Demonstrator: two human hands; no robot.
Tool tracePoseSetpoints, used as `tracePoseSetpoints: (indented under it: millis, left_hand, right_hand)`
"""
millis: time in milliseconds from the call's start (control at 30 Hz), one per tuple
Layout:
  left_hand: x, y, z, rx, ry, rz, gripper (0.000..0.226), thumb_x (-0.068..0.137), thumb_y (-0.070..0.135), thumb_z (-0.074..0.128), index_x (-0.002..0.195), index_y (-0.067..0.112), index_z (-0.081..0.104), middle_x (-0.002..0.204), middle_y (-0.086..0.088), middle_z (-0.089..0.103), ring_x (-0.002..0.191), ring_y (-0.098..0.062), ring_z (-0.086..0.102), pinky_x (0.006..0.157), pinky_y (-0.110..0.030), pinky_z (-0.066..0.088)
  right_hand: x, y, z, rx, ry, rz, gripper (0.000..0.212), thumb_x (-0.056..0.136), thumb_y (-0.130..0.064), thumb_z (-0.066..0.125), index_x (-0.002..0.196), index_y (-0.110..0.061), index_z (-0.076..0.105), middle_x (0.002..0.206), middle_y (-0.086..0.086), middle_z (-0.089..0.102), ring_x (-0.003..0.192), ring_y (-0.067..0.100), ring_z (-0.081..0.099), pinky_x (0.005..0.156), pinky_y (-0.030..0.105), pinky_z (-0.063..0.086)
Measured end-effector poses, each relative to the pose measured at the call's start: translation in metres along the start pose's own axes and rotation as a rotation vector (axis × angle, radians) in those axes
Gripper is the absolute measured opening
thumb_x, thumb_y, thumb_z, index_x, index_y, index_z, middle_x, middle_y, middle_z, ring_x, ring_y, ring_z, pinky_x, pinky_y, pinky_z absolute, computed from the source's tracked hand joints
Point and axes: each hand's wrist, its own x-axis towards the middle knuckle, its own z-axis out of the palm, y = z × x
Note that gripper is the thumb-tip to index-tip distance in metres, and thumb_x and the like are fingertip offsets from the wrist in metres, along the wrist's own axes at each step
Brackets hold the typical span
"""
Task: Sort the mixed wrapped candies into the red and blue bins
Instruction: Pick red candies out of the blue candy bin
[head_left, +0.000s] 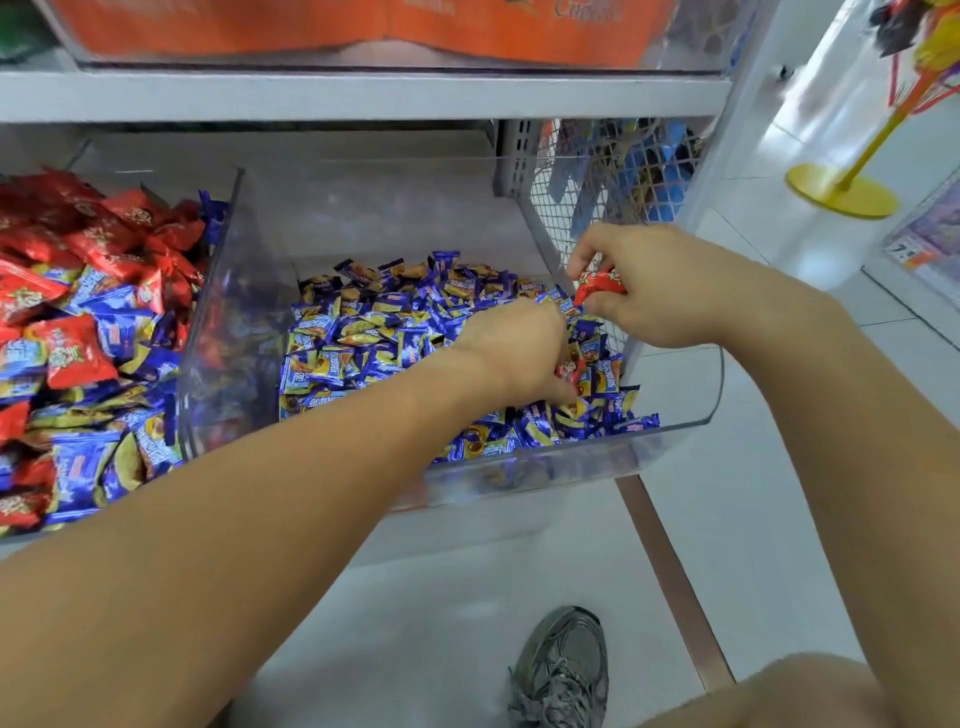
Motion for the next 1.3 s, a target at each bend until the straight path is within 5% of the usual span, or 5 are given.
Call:
tracePoseSetpoints:
  millis: [367,567,867,1167,1300]
  left_hand:
    - [-0.074,-0.035,-0.063,-0.930,-0.126,-0.157,0.035,0.095,0.036,0.061,0.084,0.003,0.064,0.062,-0.003,0.055,0.046,-0.013,0.034,0.043,-0.022,0.027]
    - [-0.142,-0.050,-0.087,-1.164,-0.099,-0.288,0.035,0.098,0.031,0.051,0.071,0.017,0.069,0.070,-0.009,0.052,0.049,-0.015,0.032,0.049,-0.028,0.020]
    - [-0.231,-0.127,-0.117,-0.392,0.618,-0.345,0.028,0.100,0.039,0.046,0.083,0.020,0.057,0.058,0.009,0.056,0.052,-0.005,0.046,0.055,-0.027,0.036]
    - [-0.278,-0.254,-0.122,-0.063,0.614,-0.569,0.033,0.096,0.017,0.057,0.129,0.017,0.057,0.120,-0.016,0.042,0.120,-0.039,0.042,0.108,-0.047,0.035]
    - [-0.277,-0.269,-0.115,0.041,0.492,-0.670,0.069,0.085,0.056,0.052,0.146,0.029,0.034,0.138,-0.019,0.043,0.130,-0.048,0.034,0.111,-0.062,0.023]
  right_hand:
    - [-0.021,-0.031,0.006,0.430,0.074,-0.212,0.041,0.094,-0.023,0.067,0.133,-0.035,0.056,0.107,-0.007,0.063,0.088,0.007,0.060,0.076,0.017,0.046]
    - [-0.019,-0.101,0.023,0.803,0.148,-0.353,0.015,0.092,-0.012,0.070,0.107,-0.010,0.067,0.082,0.000,0.070,0.070,0.005,0.068,0.066,0.017,0.050]
    - [0.010,-0.219,0.049,0.968,0.230,-0.227,0.013,0.099,-0.037,0.057,0.099,-0.025,0.062,0.071,-0.021,0.058,0.063,-0.003,0.051,0.063,0.016,0.039]
    - [0.066,-0.318,0.054,0.527,0.124,-0.420,0.046,0.099,-0.024,0.056,0.143,-0.025,0.042,0.114,0.007,0.050,0.120,0.026,0.045,0.098,0.033,0.038]
    - [0.076,-0.328,0.058,0.406,0.086,-0.460,0.078,0.092,-0.032,0.069,0.155,-0.024,0.024,0.142,0.012,0.046,0.135,0.025,0.037,0.110,0.033,0.033]
